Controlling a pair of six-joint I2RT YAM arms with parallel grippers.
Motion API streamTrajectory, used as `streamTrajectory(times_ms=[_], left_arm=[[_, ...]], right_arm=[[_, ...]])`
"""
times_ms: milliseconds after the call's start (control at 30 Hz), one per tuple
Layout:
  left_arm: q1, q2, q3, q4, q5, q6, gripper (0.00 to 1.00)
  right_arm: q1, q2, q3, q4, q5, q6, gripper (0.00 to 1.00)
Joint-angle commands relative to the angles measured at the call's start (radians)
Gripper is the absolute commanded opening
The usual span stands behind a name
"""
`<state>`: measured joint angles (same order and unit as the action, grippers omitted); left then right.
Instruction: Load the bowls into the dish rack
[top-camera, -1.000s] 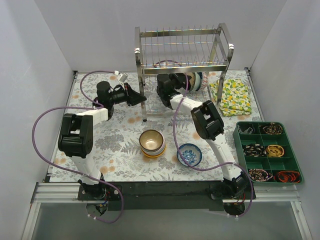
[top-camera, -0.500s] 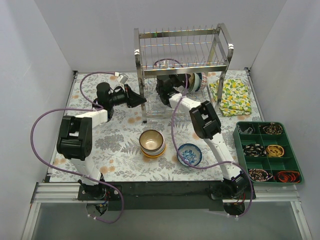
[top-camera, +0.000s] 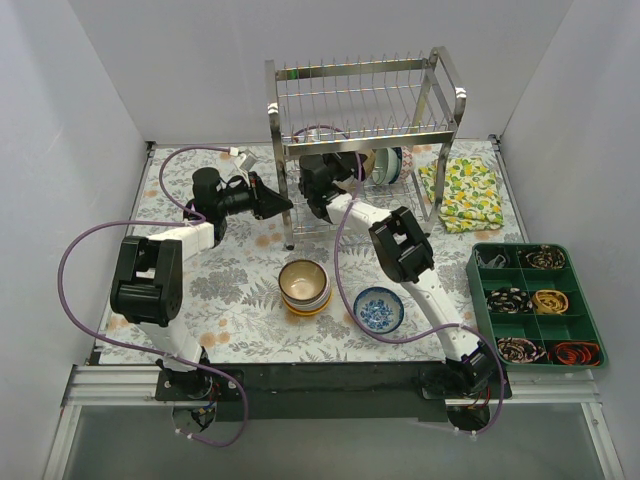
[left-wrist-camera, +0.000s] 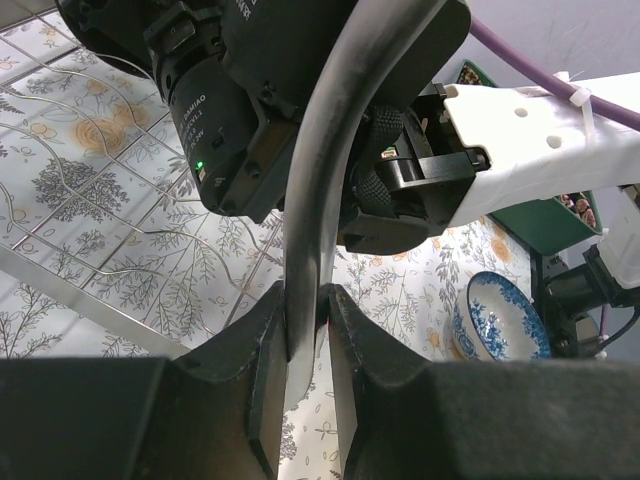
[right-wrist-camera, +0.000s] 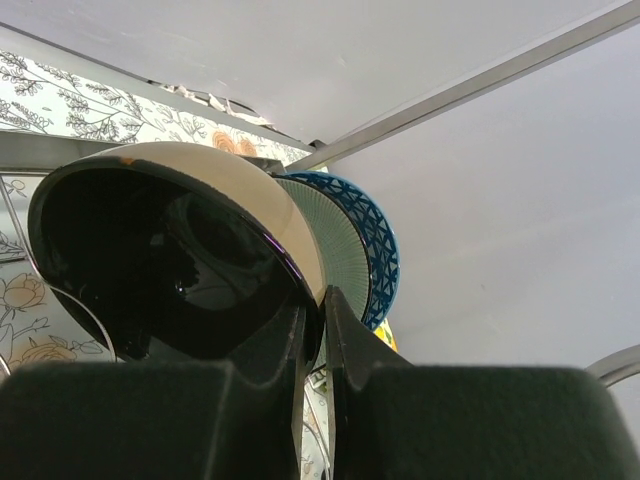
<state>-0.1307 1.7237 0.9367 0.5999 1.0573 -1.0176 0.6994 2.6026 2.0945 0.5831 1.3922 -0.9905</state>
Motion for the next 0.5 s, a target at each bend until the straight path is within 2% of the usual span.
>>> streamTrajectory(times_ms=[0,133,167,200,300,367,467], left_arm=[[-0.003,-0.069,-0.018,-0.040,0.044,0.014,0.01],[-0.004,-0.065,-0.018,-0.037,0.030,0.017,0.07],[-0.004,-0.062,-0.016,-0.037,0.029,0.014,0.09],[-0.003,-0.062,-0.013,-0.038,0.026,0.014,0.20],[-0.003,-0.059,-0.007,-0.052,0.012,0.022,0.33],[-0.003,-0.061,-0.004,-0.057,0.007,0.028,0.36],[-0.003,-0.064,-0.001,-0.061,0.006,0.033,0.37]], right_arm=[[0.020,-0.018,0.026,0.072,0.011,0.024,0.01],[0.025,-0.045,-0.011,0.063,0.013,0.021,0.01],[0.023,-0.052,-0.027,0.063,0.011,0.020,0.07],[0.023,-0.061,-0.034,0.063,0.010,0.018,0.10],[0.023,-0.079,-0.063,0.063,0.005,0.009,0.24],[0.025,-0.090,-0.079,0.061,0.004,0.006,0.34],[0.025,-0.116,-0.099,0.061,-0.002,0.000,0.42]])
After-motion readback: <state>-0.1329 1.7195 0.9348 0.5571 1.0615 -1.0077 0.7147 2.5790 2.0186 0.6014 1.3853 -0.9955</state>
